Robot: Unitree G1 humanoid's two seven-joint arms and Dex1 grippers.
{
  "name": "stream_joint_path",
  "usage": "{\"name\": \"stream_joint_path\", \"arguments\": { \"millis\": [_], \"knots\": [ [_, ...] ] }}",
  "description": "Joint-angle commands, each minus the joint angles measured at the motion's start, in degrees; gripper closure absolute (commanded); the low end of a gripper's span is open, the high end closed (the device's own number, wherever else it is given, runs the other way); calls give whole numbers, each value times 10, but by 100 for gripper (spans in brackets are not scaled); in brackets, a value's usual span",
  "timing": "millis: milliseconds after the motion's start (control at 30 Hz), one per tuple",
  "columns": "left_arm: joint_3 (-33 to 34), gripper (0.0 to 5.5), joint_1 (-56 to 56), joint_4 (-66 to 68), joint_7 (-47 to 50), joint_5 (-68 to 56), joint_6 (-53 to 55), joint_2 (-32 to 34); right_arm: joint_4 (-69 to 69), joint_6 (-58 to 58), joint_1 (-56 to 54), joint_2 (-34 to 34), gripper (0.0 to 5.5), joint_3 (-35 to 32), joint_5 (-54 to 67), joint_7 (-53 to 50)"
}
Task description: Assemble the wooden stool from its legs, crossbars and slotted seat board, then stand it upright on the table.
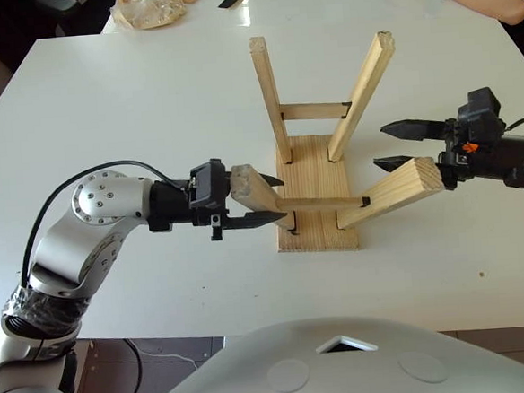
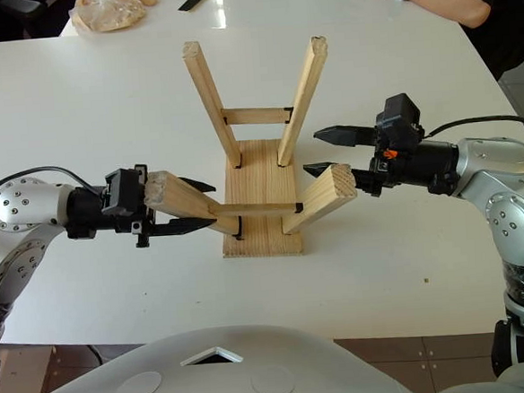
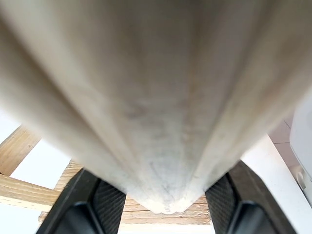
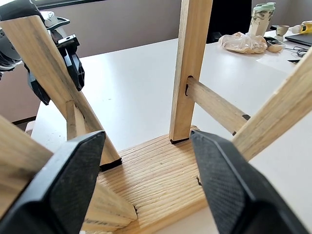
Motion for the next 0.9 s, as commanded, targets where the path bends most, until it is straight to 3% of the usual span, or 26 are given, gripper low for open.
{"name": "stream_joint_path", "arguments": {
  "millis": [33,267,433,567,767,900],
  "knots": [
    [-110,346,20,48,24,175,56,31,-14,-20,-25,22,230,18,-13,-20],
    [-111,346,-32,48,132,130,152,-14,45,-32,-105,77,230,1,-37,-134],
    [-92,346,-76,60,229,111,226,-46,98,-64,-201,123,230,-63,-59,-276],
    [-113,346,-101,63,279,124,269,-73,44,-103,-271,136,230,-78,-98,-372],
    [-126,346,-117,76,306,139,278,-86,-143,-36,-299,196,230,2,-22,-463],
    [-129,346,-117,81,314,144,280,-87,-177,-23,-242,246,230,95,-76,-520]
  ]
}}
